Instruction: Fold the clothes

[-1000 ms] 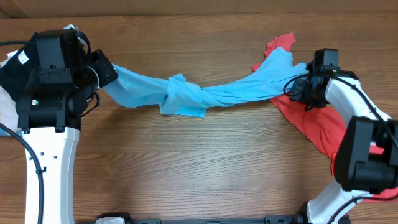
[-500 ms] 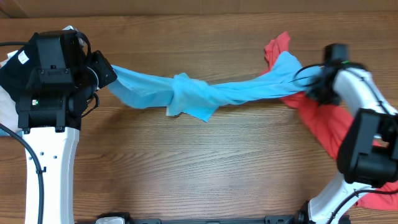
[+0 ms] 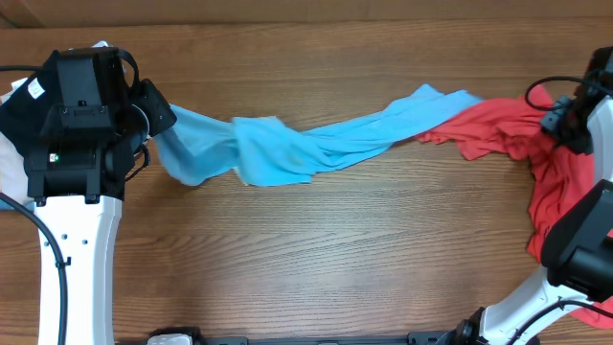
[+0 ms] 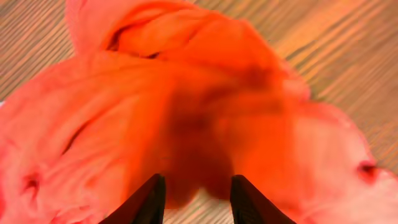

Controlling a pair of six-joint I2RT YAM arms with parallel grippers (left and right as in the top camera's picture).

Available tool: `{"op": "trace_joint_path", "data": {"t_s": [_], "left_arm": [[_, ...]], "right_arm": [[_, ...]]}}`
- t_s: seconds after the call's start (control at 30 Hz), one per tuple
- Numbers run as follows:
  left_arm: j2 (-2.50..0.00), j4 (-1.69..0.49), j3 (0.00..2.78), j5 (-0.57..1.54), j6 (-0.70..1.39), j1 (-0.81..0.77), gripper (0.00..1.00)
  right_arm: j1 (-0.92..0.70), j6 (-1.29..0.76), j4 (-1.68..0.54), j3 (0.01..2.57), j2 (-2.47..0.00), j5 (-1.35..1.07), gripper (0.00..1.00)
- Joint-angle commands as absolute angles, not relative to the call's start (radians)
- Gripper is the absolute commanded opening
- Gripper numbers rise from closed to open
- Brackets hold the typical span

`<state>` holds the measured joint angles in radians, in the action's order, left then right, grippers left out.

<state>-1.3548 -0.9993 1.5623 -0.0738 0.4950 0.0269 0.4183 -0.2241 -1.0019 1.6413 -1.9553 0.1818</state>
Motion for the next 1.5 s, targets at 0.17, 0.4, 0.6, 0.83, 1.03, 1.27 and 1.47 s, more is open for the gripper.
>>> {"op": "trace_joint_path", "data": {"t_s": [0.17, 0.4, 0.6, 0.83, 1.03, 1.27, 1.47], "left_arm": [[-1.353, -0.998, 1.573, -0.104, 0.501, 0.033, 0.04], [-1.353, -1.002, 1.573, -0.104, 0.501, 0.033, 0.04], [-1.353, -1.014, 1.573, -0.105, 0.501, 0.033, 0.04], [-1.353, -1.018, 1.573, -0.104, 0.501, 0.033, 0.04], [-1.353, -1.024, 1.573, -0.104, 0.501, 0.033, 0.04], [-1.353, -1.024, 1.573, -0.104, 0.501, 0.032, 0.04], [-1.353, -1.033, 1.573, -0.104, 0.501, 0.032, 0.04]], "right_arm": [[0.299, -0.100, -1.011, 1.637, -1.941, -0.029, 0.42], [0.143, 0.079, -1.025, 1.637, -1.941, -0.185, 0.42], [0.027, 0.111, -1.029, 1.630, -1.945, -0.131, 0.50], [-0.010, 0.054, -0.931, 1.542, -1.966, -0.056, 0.53], [0.029, 0.007, -0.858, 1.485, -2.002, 0.033, 0.54], [0.090, 0.007, -0.795, 1.485, -2.099, 0.014, 0.54], [0.142, -0.065, -0.694, 1.485, -2.137, 0.109, 0.53]]}}
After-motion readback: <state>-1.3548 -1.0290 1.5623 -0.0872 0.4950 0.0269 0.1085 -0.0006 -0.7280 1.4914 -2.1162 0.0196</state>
